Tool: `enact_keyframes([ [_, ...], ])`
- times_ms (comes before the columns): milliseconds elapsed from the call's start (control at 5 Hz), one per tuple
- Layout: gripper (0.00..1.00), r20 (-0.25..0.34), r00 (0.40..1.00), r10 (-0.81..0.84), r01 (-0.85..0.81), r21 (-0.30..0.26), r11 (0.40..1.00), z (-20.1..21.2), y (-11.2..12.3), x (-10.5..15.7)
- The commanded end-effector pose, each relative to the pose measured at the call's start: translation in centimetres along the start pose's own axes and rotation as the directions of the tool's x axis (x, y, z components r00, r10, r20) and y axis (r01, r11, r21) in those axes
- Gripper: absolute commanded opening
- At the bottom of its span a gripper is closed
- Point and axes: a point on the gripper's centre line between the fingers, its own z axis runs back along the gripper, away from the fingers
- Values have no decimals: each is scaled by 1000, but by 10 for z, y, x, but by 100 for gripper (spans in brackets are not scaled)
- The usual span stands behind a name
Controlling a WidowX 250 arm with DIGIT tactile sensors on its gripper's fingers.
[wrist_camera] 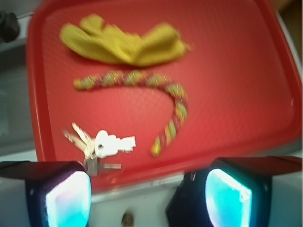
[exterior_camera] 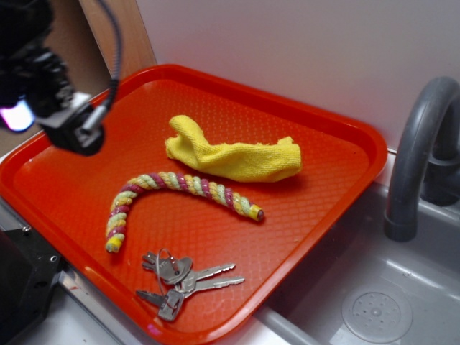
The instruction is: Grab the silver keys.
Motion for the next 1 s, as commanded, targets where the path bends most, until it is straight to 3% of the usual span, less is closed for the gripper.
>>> enact_keyframes([
  [0, 100, -229, 958, 172, -190, -57, 980, -13, -9, -3],
  [200, 100, -250, 961, 116, -143, -93, 985, -37, -38, -6],
  [400, 100, -217, 971, 105, -133, -121, 984, -50, -54, -12],
  [800, 100, -151, 981, 120, -130, -55, 990, -94, -73, -8],
])
